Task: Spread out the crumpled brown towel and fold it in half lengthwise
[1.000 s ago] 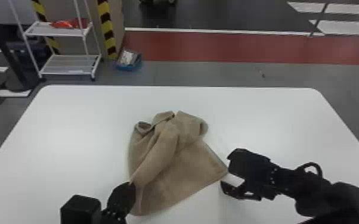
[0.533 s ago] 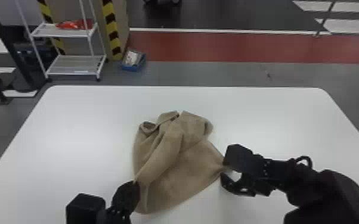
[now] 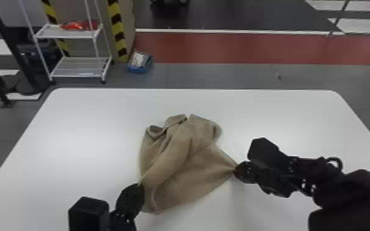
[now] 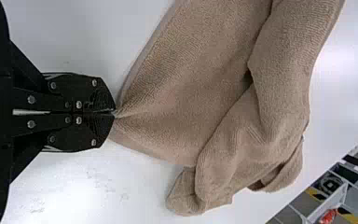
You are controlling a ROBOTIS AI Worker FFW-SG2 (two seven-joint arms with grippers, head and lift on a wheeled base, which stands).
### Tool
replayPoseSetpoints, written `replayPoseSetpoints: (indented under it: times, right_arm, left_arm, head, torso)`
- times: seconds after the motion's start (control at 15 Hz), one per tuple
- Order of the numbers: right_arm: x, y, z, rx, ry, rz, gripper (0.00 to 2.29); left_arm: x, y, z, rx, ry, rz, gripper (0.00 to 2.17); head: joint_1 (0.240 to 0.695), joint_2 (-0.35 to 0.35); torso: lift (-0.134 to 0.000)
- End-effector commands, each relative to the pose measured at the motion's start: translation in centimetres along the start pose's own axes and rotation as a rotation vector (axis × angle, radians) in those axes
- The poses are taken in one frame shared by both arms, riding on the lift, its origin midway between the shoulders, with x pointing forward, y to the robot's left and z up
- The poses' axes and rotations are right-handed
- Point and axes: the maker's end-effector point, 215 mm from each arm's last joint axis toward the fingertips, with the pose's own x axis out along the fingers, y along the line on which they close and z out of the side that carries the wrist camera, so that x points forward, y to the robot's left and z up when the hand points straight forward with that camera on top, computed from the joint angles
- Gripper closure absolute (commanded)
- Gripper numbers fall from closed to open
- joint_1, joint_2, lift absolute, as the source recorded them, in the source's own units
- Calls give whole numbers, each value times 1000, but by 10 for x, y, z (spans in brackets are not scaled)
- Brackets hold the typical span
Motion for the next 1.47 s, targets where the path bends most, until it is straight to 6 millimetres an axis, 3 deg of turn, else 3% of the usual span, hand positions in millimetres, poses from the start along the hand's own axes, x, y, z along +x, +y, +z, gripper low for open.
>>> replayPoseSetpoints:
  times: [0.0, 0.2, 0.27, 0.4, 0.47, 0.6, 0.67, 0.8, 0.93, 1.13, 1.4]
  right_arm:
    - [-44, -26, 0, 44, -62, -82, 1332]
    - [-121, -55, -27, 116, -104, -201, 1332]
    - [-138, -54, -41, 132, -93, -213, 1328]
    - [-155, -29, -69, 150, -45, -178, 1328]
    - [-156, -14, -80, 139, -24, -154, 1328]
    - [-154, 10, -96, 142, 14, -118, 1328]
    - [-153, 18, -101, 142, 23, -105, 1328]
    - [-149, 29, -106, 150, 35, -91, 1328]
    - [-147, 33, -107, 150, 36, -86, 1328]
    - [-143, 42, -110, 151, 49, -72, 1328]
    - [-137, 52, -111, 138, 66, -61, 1328]
  left_arm:
    - [0, -1, 4, 0, -7, -4, 1831]
    - [-1, -6, 6, -1, -11, -17, 1831]
    - [-1, -9, 5, 0, -7, -24, 1831]
    - [-3, -18, 1, 8, 2, -51, 1825]
    - [-3, -22, 0, 8, 4, -63, 1622]
    - [-1, -27, -1, 23, 10, -69, 232]
    - [0, -28, -3, 40, 20, -67, 16]
    - [1, -25, 2, 43, 13, -56, -1]
    - [1, -22, 22, 46, -23, -69, -1]
    - [1, -41, 47, 60, -45, -187, 73]
    - [5, -65, 28, 83, 83, -326, 80]
  head:
    - [695, -31]
    - [695, -74]
    - [695, -123]
    - [695, -185]
    - [695, -209]
    - [695, -270]
    - [695, -285]
    - [695, -303]
    - [695, -307]
    - [695, -314]
    - [695, -348]
  torso:
    - [-123]
    - [-123]
    - [-123]
    - [-123]
    - [-123]
    - [-123]
    - [-123]
    - [-123]
    - [-123]
    - [-123]
    - [-123]
